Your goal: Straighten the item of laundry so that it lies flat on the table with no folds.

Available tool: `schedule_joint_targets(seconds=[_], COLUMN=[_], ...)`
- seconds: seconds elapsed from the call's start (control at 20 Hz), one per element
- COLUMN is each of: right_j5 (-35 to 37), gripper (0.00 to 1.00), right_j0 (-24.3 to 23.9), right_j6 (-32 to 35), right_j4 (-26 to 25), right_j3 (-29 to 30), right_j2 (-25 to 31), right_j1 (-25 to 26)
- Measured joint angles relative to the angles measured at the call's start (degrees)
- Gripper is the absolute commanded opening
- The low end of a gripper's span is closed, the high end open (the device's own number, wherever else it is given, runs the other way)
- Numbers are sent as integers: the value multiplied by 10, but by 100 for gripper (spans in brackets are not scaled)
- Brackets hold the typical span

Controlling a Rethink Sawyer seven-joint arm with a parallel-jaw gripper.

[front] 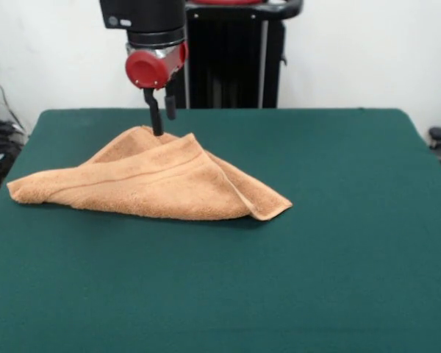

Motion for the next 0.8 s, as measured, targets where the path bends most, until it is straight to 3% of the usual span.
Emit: schedule_joint_targets(seconds=[0.55,0.8], right_j5=[5,5], gripper=[100,100], right_j0=[33,48], right_j6=[0,0], right_j4=[37,36], right_j3=[-7,-30], right_j2=[-66,-97], right_j1=[-17,9])
